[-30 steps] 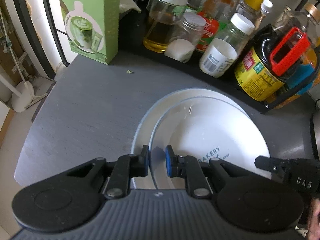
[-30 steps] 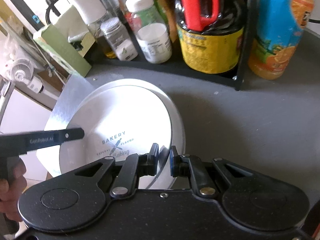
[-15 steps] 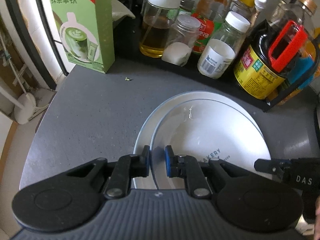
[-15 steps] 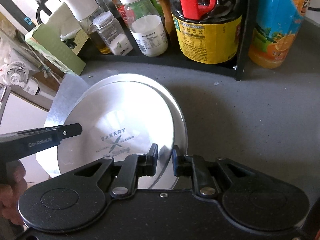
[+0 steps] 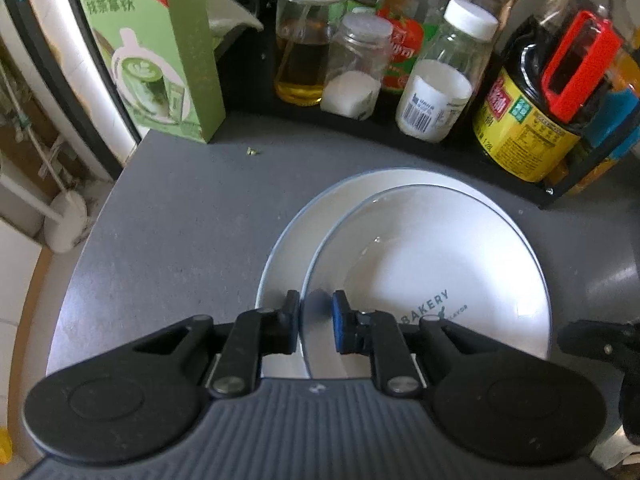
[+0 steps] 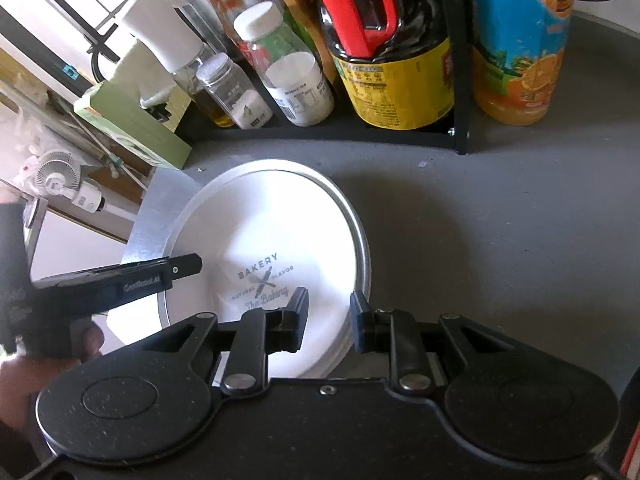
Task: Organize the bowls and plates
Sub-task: 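Carry the 'Bakery' plate and lower it onto the 'Sweet' plate, then open the right gripper and release the 'Bakery' plate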
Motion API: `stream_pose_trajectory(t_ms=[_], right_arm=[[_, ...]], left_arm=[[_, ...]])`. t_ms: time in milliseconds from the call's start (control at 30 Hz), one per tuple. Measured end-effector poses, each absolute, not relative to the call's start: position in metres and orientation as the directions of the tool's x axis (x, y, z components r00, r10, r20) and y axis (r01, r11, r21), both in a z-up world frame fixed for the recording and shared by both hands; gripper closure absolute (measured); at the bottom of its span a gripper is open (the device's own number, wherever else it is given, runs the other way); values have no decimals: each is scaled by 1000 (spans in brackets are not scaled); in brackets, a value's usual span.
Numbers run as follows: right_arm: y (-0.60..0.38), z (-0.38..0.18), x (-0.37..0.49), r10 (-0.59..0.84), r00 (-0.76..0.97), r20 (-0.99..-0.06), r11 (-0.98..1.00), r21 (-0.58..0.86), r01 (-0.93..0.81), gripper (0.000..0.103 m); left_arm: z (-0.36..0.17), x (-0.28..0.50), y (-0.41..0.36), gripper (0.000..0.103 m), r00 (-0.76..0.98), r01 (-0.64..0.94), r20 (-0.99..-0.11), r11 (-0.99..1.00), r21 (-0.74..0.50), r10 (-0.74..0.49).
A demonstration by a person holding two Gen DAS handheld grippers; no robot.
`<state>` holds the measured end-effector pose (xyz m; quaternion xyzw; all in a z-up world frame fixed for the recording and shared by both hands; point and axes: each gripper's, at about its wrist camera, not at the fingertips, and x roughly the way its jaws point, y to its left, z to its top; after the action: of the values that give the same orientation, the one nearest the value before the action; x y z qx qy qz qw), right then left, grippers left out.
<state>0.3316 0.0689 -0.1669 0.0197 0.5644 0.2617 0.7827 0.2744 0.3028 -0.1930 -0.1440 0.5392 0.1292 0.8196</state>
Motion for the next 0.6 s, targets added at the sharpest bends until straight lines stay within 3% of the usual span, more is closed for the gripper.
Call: stream_pose_trajectory(t_ms=[67,133,167,267,333,433,600], right_arm=[[62,-164,330,436,234,-869,861,328,-388,73],[52,-160,328,441,248,-863,861,328,-388,58],[48,-157,327,444,256,-858,860,329,-391,55],[30,-148,324,462,268,-845,851,338,-401,50],[17,-140,322,472,285,-834,849,343,-401,39],[-8,-127,317,495,312,-811,845,365,-392,26],[-50,-106,310,491,376,-786,853,347,-390,12]], left_arm=[[-193,275,303,87,369,-380,-927,920,-93,58],[-192,276,301,85,351,-387,-934,918,-85,62],[-190,275,300,84,341,-393,-937,917,-73,72],[-181,273,292,68,343,-398,-932,917,-33,116],[-171,272,284,49,363,-398,-921,917,-19,139],[-158,274,270,35,386,-396,-912,918,-26,141],[-138,280,227,26,443,-343,-890,938,-55,110]])
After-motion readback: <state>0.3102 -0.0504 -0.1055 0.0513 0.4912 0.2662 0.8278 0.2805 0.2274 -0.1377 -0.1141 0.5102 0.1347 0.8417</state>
